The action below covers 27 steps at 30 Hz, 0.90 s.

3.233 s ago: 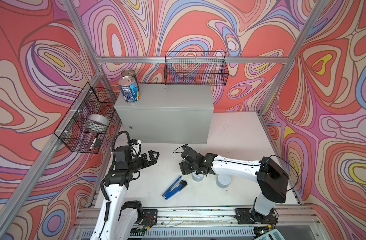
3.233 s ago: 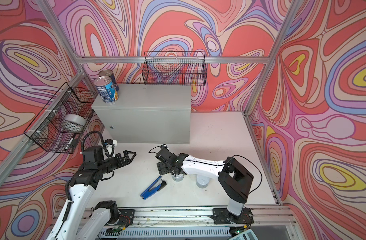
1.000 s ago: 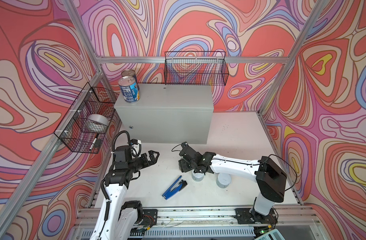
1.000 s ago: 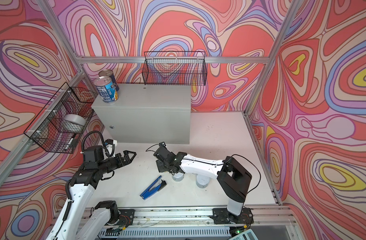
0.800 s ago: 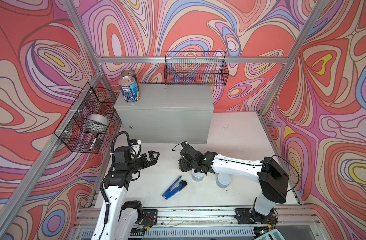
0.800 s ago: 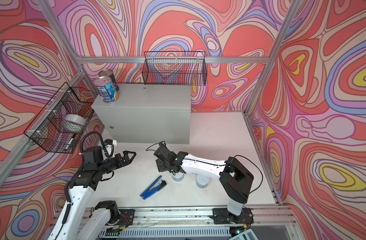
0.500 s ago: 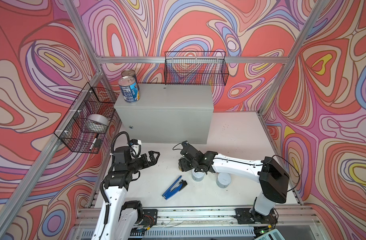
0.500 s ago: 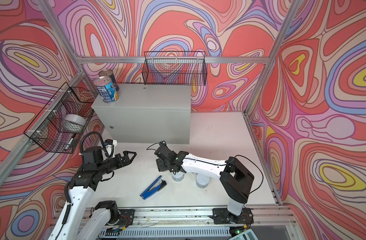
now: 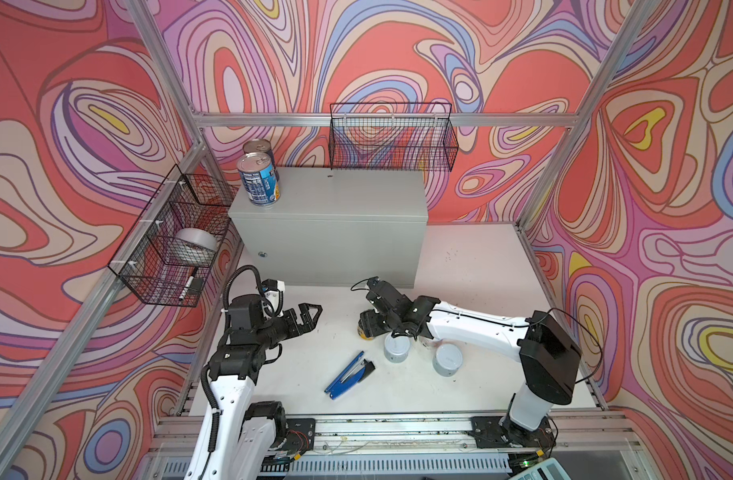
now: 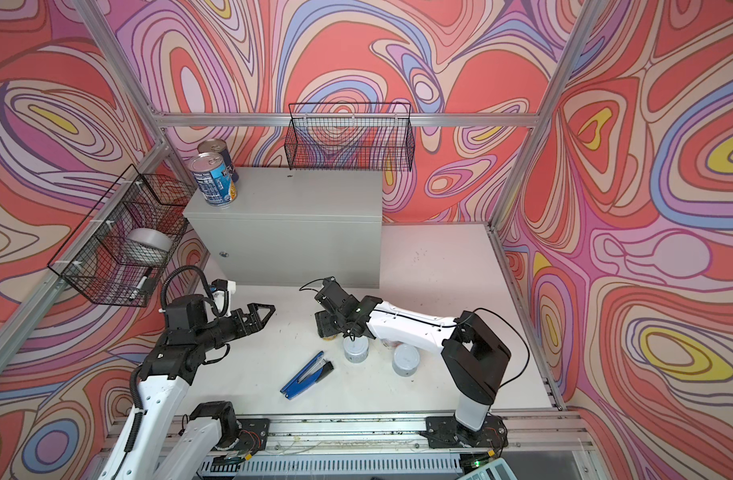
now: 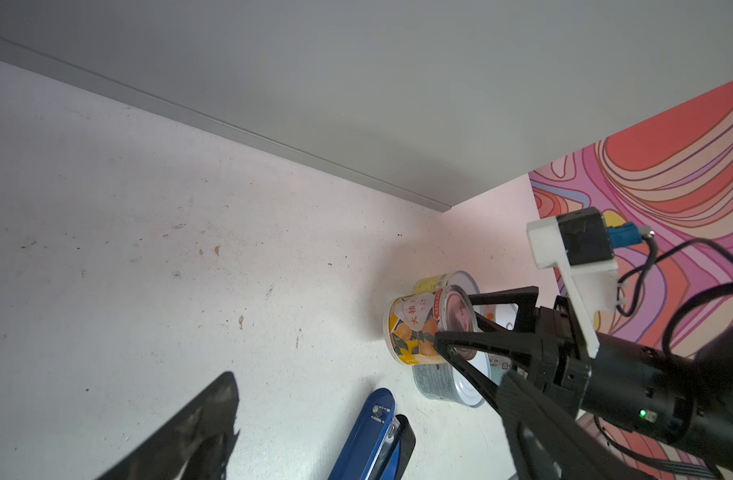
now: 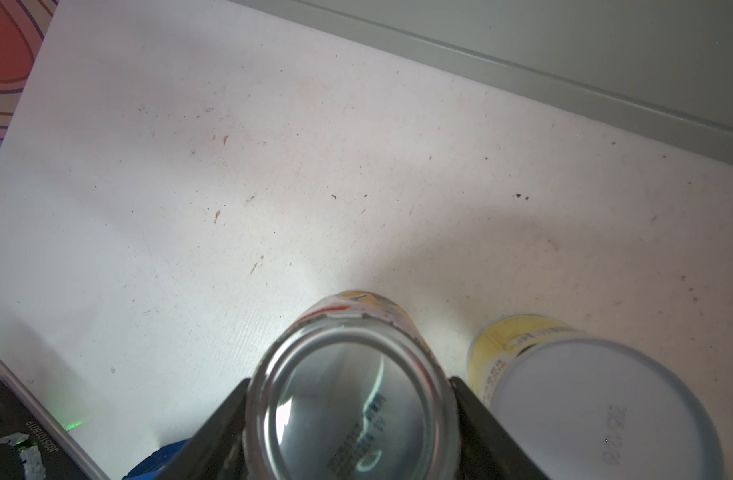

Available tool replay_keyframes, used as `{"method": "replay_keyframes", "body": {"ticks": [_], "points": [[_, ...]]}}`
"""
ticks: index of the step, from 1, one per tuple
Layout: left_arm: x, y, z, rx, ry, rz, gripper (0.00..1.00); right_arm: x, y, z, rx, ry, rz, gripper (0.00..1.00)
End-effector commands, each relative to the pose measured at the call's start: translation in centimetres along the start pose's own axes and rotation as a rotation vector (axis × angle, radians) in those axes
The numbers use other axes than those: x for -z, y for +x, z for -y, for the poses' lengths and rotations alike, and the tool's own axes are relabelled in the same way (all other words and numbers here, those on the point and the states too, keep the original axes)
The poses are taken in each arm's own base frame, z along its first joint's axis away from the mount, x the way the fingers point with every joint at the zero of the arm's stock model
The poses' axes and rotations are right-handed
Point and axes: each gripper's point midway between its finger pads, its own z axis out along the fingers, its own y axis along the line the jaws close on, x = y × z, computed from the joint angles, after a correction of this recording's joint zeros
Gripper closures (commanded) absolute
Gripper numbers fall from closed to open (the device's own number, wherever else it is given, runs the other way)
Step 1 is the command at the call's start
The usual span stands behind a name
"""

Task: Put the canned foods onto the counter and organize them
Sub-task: 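Lift the orange-labelled can with the right gripper off the table, then bring the can toward the left gripper while the left gripper reaches to it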

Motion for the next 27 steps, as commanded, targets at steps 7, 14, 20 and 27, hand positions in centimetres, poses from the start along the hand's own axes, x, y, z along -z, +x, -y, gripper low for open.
{"method": "replay_keyframes", "body": {"ticks": [7,14,20,27], "points": [[0.8,-0.1,1.7,-0.06,-0.001,0.028,0.0,2.4,-2.9,0.6,-0.058,-0.089,0.085,0.38],[1.4,-0.3,5.3,-0.154,0.071,0.013,0.0,3.7,-3.6,0.5,-0.062,-0.138,0.116,0.38],[0.4,0.5,8.9,-0.234,0.18,-0.029,0.0,5.5,-3.7,1.0,-0.112,-0.22,0.118,0.39],[-2.5,2.8,12.9,-0.372,0.251,-0.112,0.0,7.7,-3.7,2.5,-0.138,-0.238,0.147,0.39]]}}
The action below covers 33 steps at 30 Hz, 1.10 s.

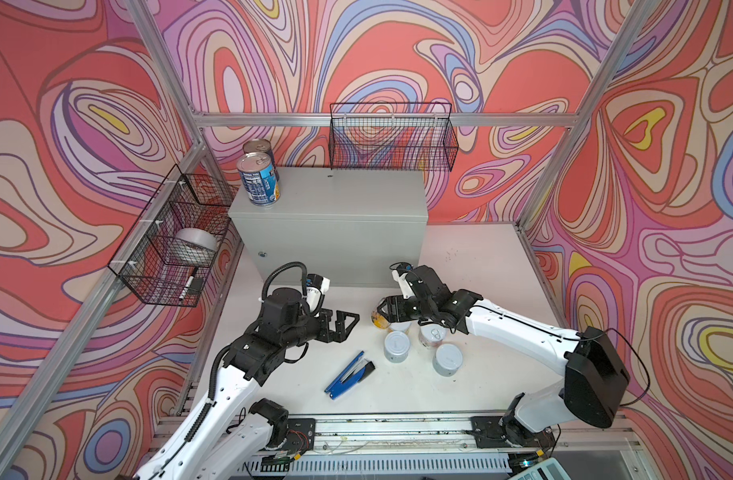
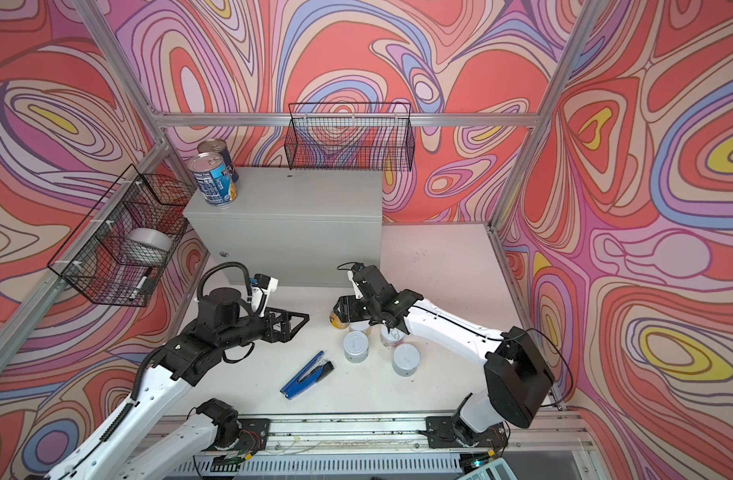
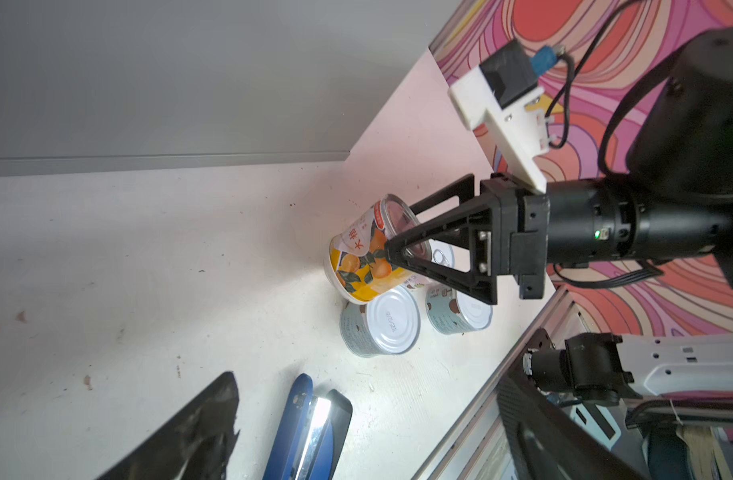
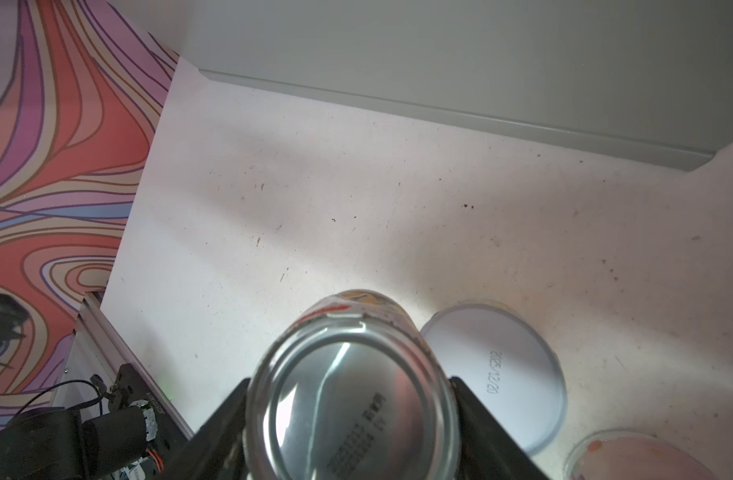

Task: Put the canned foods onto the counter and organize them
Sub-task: 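Bring the can toward the left gripper while the left gripper reaches to it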

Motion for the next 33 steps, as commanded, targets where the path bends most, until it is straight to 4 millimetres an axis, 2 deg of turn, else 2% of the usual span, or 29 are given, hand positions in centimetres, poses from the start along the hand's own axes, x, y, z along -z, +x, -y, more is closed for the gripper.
{"method": "replay_keyframes", "body": {"ticks": [1,9,17,23,33], "points": [[-1.1,-2.1,2.2,-0.099,0.028,0.042,0.0,1.8,-1.5,-1.5,0.002,-0.084,0.062,0.39],[-4.8,-1.1,5.9,-0.288,0.079,-0.024,0.0,4.2,-1.6,-1.4,-0.021,-0.154,0.067,0.39],[-7.1,-1.2,6.5,-0.301,0.117,-0.021,0.0,6.8,-1.3,-2.0,0.015,-0.219,0.04,0.39],[-7.8,-1.5,7.1,-0.317,0.138,-0.02,0.0,7.4,-1.1,-3.0,0.02,-0.301,0.014,0.39],[-8.0,-1.1,7.9,-0.344,0.188,-0.028,0.0,7.7,-1.2,-3.6,0.021,-0.378,-0.016,0.39]]}}
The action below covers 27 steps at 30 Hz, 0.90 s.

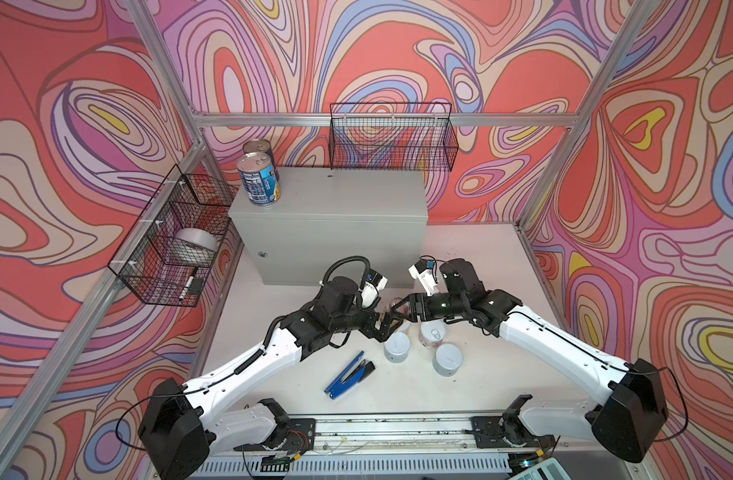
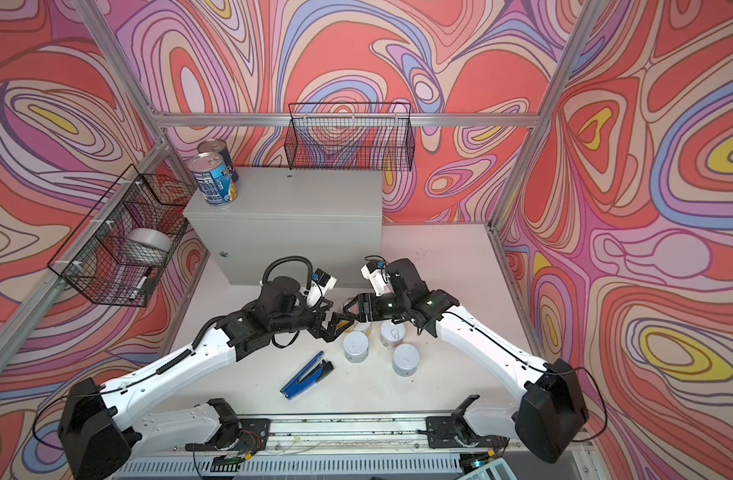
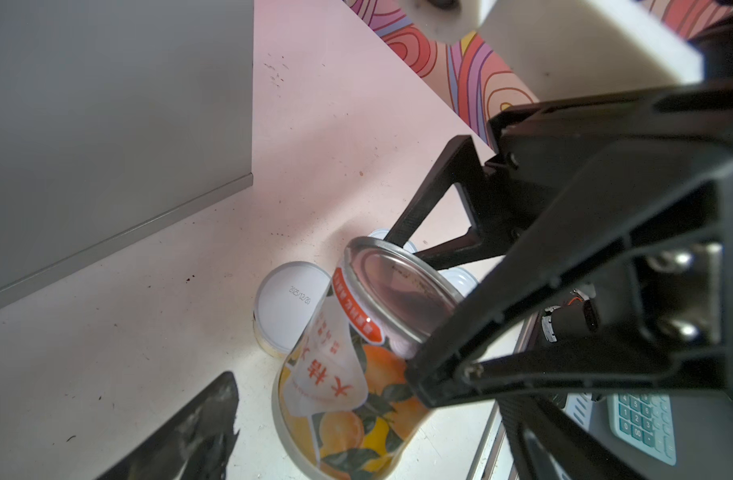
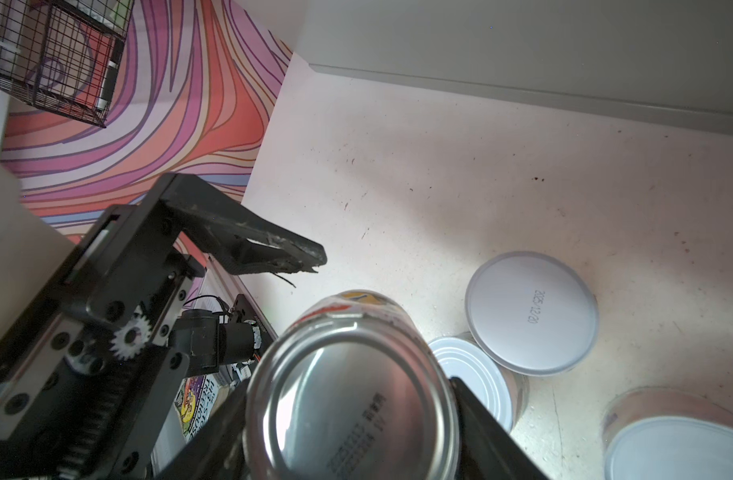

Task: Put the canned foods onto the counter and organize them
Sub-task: 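Bring the can toward the left gripper while the left gripper reaches to it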

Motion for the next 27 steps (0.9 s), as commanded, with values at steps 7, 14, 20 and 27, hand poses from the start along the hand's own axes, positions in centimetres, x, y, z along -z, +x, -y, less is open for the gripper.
{"method": "replay_keyframes", "body": {"ticks": [7,14,20,27], "points": [[-0.1,-0.7,1.1,-0.069,0.056,0.039,0.0,0.9,-1.8,-2.1,0.039,-0.124,0.024,0.39],[-0.6,-0.1,1.2,-0.112,0.078,0.025,0.0,0.9,-2.1,-2.3,0.026,-0.161,0.015,0.39],[-1.0,0.4,1.1,-0.137,0.081,0.015,0.0,1.4,-2.0,-2.4,0.028,-0.171,0.011,0.4],[-1.6,0.8,-0.1,-0.18,0.027,0.002,0.0,1.7,-2.0,-2.3,0.021,-0.174,0.01,0.4]]}}
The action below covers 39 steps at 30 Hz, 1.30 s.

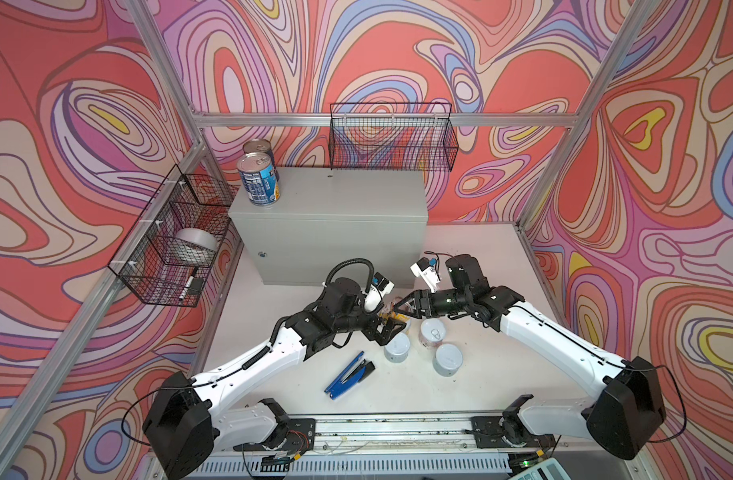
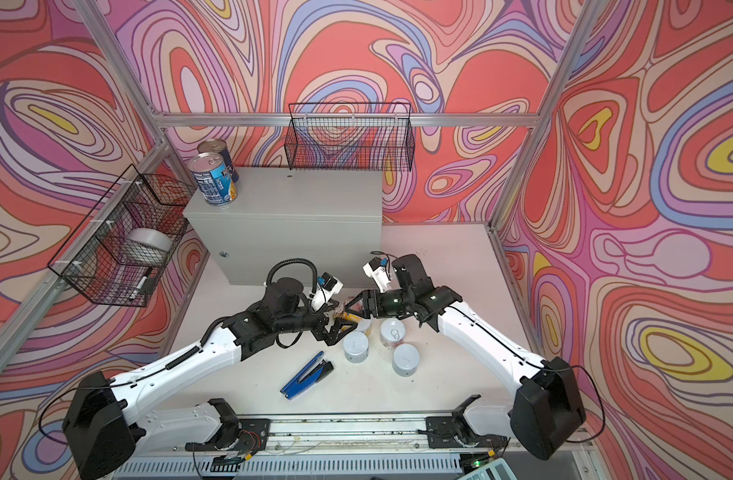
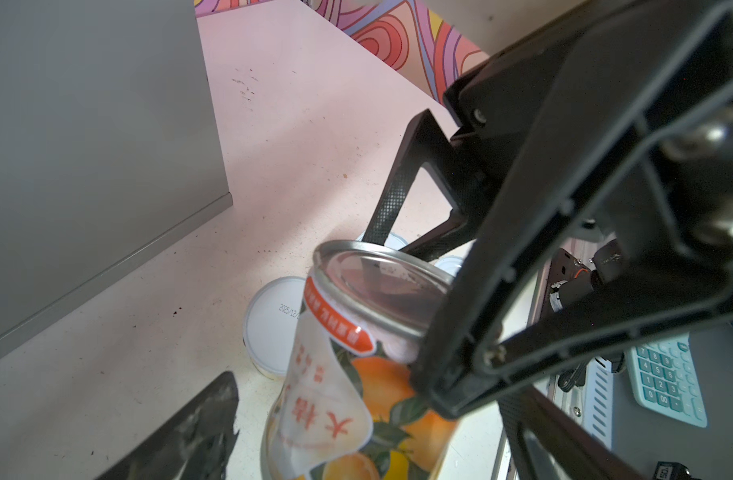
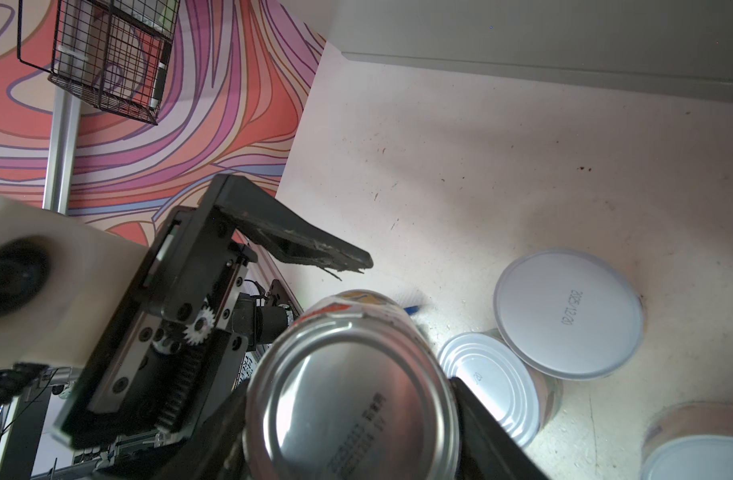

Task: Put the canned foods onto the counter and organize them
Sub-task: 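Bring the can toward the left gripper while the left gripper reaches to it, then close the left gripper on the can while the right gripper opens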

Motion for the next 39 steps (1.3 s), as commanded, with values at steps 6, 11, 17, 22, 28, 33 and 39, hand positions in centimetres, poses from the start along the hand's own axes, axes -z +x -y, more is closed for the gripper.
{"method": "replay_keyframes", "body": {"ticks": [6,11,17,22,28,33,39], "points": [[-1.0,-0.3,-0.5,-0.07,-0.017,0.023,0.0,1.0,-1.5,-2.5,0.062,-0.086,0.03,0.4],[-1.6,-0.6,-0.3,-0.076,0.005,0.035,0.0,0.7,-1.4,-2.5,0.052,-0.099,0.021,0.4],[-2.4,-0.5,-0.2,-0.076,0.031,0.03,0.04,0.4,-1.4,-2.3,0.038,-0.109,0.017,0.4],[-3.0,-0.2,0.2,-0.072,0.062,0.005,0.13,0.1,-1.5,-2.2,0.034,-0.118,0.011,0.41],[-3.2,-0.4,0.2,-0.082,0.067,0.013,0.19,-0.3,-1.6,-1.8,0.022,-0.109,0.002,0.41],[-3.0,-0.6,0.1,-0.112,0.056,0.024,0.28,-0.6,-1.7,-1.6,0.014,-0.11,-0.007,0.41],[-3.1,-1.0,0.1,-0.127,0.056,0.039,0.42,-1.1,-1.9,-1.2,0.008,-0.099,-0.018,0.41]]}}
